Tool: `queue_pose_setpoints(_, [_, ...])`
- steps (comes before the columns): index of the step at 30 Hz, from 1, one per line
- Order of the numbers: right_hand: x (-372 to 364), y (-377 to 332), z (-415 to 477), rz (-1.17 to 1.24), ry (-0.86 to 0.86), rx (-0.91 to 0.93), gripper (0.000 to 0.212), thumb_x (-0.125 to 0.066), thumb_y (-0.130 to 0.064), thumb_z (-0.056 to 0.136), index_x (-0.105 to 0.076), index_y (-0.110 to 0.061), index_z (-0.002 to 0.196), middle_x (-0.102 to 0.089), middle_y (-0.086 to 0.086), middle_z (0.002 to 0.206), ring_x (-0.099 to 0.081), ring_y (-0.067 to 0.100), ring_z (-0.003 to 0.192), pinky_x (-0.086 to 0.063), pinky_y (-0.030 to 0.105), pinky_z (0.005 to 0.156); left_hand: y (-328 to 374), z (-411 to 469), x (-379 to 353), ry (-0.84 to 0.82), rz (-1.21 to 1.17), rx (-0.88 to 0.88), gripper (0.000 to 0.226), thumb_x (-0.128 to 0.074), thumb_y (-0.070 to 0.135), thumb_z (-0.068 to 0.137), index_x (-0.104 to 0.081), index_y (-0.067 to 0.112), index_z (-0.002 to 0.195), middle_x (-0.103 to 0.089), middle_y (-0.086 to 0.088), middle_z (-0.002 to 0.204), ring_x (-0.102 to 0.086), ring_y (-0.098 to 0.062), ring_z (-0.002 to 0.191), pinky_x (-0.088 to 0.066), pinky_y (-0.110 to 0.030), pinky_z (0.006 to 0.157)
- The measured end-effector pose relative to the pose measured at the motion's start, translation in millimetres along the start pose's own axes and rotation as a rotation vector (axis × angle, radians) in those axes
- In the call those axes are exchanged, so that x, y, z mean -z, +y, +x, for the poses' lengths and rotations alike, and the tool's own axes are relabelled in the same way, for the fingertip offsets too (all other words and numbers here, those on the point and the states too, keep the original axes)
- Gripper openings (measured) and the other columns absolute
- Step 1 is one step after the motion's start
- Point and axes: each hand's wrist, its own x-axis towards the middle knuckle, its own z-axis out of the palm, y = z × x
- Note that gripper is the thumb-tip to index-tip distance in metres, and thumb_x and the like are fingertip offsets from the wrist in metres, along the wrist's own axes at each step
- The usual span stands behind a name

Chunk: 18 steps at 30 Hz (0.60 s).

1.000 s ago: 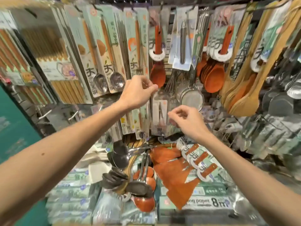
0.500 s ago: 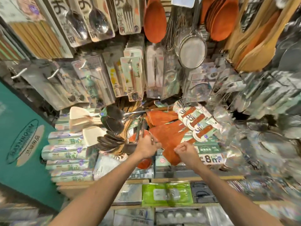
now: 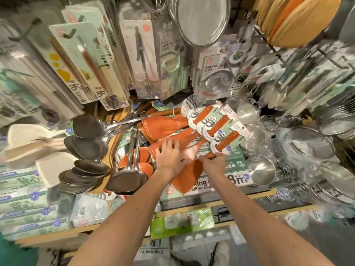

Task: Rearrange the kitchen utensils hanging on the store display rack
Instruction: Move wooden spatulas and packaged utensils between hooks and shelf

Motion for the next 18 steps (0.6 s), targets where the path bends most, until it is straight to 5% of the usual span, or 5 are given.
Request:
queue_pose_setpoints(6, [2, 0, 18, 0.080, 0.011, -0.090, 0.070, -0.078, -0.017, 0.083, -0.033, -0.008, 0.136, -0.055, 0.018, 0.130, -0.057, 0.036, 0.116, -0.048, 0.041, 0.099, 10, 18, -4, -0.080, -0.028, 0.056, 0.073, -0.067, 0.060, 0.082, -0.040, 0.022, 0.139, -0.041, -0.012, 0.142, -0.033, -0.032, 0.135, -0.026, -0.052, 0.109])
queue_pose_setpoints(14, [17, 3, 30, 0.082, -0.022, -0.096, 0.060, -0.082, -0.019, 0.080, -0.041, -0.009, 0.123, -0.062, 0.014, 0.114, -0.062, 0.031, 0.102, -0.051, 0.042, 0.097, 17, 23, 4, -0.379, -0.350, 0.029, 0.042, -0.065, 0.044, 0.092, -0.061, 0.015, 0.122, -0.066, -0.007, 0.120, -0.061, -0.027, 0.113, -0.047, -0.035, 0.094])
queue_pose_setpoints(18, [26, 12, 30, 0.175, -0.134, -0.089, 0.052, -0.082, -0.015, 0.080, -0.044, -0.010, 0.115, -0.066, 0.015, 0.109, -0.068, 0.031, 0.095, -0.058, 0.048, 0.089, 25, -1, -4, -0.438, -0.487, -0.061, 0.039, -0.062, 0.041, 0.096, -0.058, 0.013, 0.121, -0.067, -0.006, 0.116, -0.064, -0.024, 0.108, -0.051, -0.039, 0.095])
